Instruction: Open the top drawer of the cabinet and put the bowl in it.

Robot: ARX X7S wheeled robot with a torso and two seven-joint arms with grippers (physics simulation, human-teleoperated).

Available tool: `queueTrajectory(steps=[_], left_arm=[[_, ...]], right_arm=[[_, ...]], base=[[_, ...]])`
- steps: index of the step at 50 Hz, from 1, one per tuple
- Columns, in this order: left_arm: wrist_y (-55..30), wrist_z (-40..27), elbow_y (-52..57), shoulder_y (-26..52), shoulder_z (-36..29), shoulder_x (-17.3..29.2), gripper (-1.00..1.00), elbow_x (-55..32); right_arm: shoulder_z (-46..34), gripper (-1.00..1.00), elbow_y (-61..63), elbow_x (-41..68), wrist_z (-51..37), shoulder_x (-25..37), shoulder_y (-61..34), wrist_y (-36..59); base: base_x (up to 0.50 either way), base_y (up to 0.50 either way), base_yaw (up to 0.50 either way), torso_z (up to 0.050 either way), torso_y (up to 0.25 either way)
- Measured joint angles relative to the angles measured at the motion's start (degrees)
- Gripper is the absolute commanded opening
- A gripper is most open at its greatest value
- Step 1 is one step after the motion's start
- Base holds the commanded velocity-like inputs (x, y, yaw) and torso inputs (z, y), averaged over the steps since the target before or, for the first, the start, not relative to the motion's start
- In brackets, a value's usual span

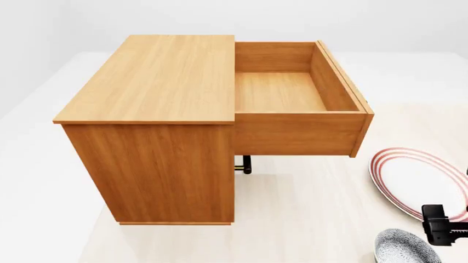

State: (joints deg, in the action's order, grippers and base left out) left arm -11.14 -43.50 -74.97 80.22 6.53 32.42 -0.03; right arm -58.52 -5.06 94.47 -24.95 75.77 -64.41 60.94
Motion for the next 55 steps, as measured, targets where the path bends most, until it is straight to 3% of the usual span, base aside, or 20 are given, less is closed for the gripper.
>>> queueTrajectory(steps=[55], left_arm=[[0.24,0.14,0.0,-0.02,-0.24,0.09,1.0,0.03]], right_arm=[[-5.07,1.0,-8.93,-7.07,6.44,-7.31,10.21,-9.62]], base=[[0.0,0.0,0.0,0.0,0.0]])
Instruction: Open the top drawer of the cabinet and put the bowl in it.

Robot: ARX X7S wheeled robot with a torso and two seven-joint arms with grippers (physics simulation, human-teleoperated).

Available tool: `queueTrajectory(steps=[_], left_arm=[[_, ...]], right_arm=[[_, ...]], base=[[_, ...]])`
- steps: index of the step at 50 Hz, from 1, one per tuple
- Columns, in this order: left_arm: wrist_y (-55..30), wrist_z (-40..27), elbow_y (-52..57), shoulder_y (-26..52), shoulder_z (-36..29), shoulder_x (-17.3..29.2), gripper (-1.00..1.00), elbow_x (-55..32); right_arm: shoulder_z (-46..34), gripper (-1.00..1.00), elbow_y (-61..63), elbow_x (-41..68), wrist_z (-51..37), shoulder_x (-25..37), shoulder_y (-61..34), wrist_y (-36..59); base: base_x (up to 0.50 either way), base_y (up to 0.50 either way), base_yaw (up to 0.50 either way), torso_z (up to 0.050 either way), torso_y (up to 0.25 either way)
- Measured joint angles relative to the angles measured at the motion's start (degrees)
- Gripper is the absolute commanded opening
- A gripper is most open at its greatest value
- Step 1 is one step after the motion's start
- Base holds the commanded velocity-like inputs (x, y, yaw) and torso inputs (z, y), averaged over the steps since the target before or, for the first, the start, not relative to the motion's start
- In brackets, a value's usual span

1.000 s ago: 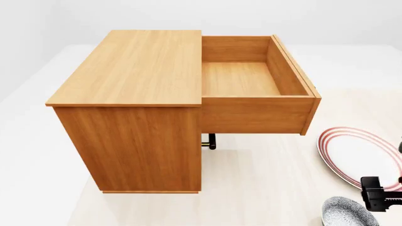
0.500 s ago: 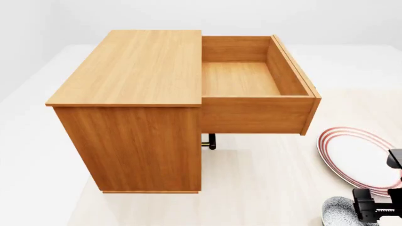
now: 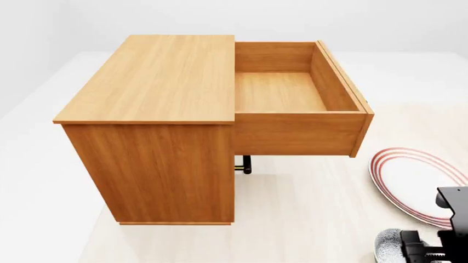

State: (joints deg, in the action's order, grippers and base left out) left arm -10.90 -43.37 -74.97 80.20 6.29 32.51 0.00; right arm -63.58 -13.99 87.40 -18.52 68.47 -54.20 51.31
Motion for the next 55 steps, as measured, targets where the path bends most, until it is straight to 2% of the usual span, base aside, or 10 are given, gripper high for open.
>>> queueTrajectory(steps=[37,38,55], left_arm=[[0.29,0.14,0.0,-0.03,0.12,0.0,1.0,-0.03],[0.29,0.14,0.0,-0.02,0.13,0.0,1.0,-0.04],[0.35,0.1,0.0,-0.01,0.26,-0.02,1.0,-0.02]], right_arm=[[-3.39,1.0,-8.92,-4.62,6.42,-5.52,2.76,-4.14],[-3.5,-1.0,-8.93,-4.69,6.52,-5.54,2.7,-4.16],[-4.11,-1.0,-7.02,-6.22,7.51,-4.69,2.6,-5.46]], base=[[0.0,0.0,0.0,0.0,0.0],[0.0,0.0,0.0,0.0,0.0],[0.0,0.0,0.0,0.0,0.0]])
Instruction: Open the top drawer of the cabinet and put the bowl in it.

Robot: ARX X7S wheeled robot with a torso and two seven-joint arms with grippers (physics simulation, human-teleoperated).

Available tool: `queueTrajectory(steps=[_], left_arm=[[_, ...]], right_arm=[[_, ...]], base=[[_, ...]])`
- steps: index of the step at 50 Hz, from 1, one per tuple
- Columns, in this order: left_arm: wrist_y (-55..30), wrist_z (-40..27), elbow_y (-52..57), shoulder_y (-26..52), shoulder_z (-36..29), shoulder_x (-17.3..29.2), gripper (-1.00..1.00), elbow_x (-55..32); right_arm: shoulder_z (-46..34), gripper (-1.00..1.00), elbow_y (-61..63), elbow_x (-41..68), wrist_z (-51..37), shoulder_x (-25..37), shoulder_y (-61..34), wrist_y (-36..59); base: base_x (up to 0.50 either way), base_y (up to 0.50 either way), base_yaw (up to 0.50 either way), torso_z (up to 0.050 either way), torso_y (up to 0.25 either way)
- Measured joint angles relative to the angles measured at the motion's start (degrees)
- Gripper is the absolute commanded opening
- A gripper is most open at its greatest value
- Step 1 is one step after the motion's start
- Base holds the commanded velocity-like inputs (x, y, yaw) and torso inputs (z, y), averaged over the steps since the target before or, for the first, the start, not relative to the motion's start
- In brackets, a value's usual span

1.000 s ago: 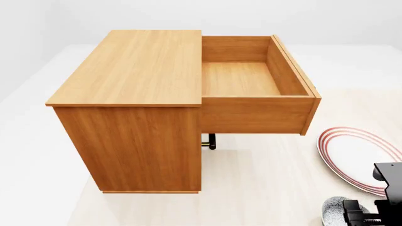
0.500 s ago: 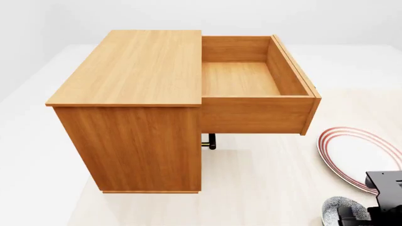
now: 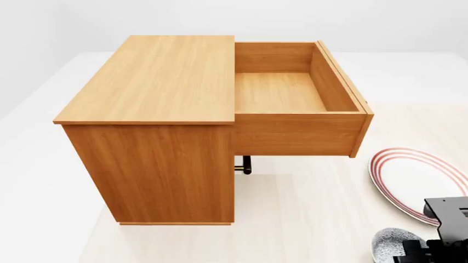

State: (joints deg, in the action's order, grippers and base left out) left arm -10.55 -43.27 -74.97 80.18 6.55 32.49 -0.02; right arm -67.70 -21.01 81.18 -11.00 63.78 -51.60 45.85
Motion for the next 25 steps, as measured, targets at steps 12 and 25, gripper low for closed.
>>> queueTrajectory(steps=[12,25], left_arm=[[-0.02,0.06,0.0,-0.04,0.08,-0.01,1.0,-0.01],[-0.03,0.21,0.0,-0.05,0.18,0.01,1.0,-0.01]], right_arm=[[1.86,-1.0,7.71,1.42,-1.08,4.05,0.09,-0.4],[4.3,-1.0,18.26,4.71,-3.85,10.4,-0.22,0.04]], base=[[0.0,0.0,0.0,0.0,0.0],[0.0,0.0,0.0,0.0,0.0]])
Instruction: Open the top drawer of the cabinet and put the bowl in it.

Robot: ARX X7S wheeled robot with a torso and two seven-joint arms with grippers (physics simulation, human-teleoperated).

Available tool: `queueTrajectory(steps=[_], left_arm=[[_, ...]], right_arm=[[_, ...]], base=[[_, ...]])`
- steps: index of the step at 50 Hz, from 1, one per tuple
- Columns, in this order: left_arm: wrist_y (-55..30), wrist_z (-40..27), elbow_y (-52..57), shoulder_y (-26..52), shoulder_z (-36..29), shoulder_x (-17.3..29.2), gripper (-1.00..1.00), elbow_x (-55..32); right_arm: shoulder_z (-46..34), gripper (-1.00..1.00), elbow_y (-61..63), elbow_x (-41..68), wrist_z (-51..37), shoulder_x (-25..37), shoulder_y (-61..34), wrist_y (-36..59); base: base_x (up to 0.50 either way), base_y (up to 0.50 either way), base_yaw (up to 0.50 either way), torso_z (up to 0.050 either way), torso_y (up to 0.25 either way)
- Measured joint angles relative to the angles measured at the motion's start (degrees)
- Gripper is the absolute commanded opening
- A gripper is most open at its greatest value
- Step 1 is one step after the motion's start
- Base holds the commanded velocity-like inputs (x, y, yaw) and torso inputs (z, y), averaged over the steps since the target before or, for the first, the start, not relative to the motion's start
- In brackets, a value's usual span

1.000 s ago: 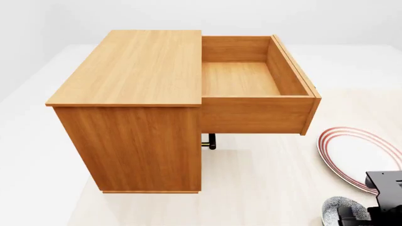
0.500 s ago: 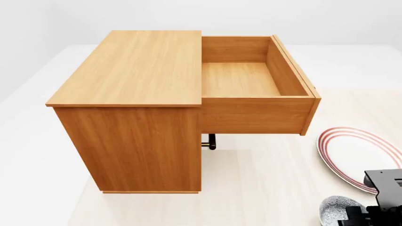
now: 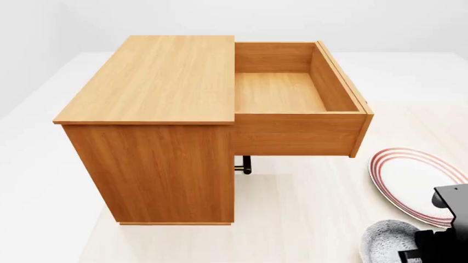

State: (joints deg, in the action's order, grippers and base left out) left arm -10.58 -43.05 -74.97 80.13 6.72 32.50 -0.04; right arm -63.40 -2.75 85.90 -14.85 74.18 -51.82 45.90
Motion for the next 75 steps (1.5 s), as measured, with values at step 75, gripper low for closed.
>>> queueTrajectory(steps=[75], left_arm=[[0.88,1.69,0.0,-0.55,0.35,0.18,1.0,0.05]], right_arm=[[3.38,-1.0,-16.16,-22.35,-17.56,-27.51,-59.43,24.89]], base=[[0.0,0.0,0.0,0.0,0.0]])
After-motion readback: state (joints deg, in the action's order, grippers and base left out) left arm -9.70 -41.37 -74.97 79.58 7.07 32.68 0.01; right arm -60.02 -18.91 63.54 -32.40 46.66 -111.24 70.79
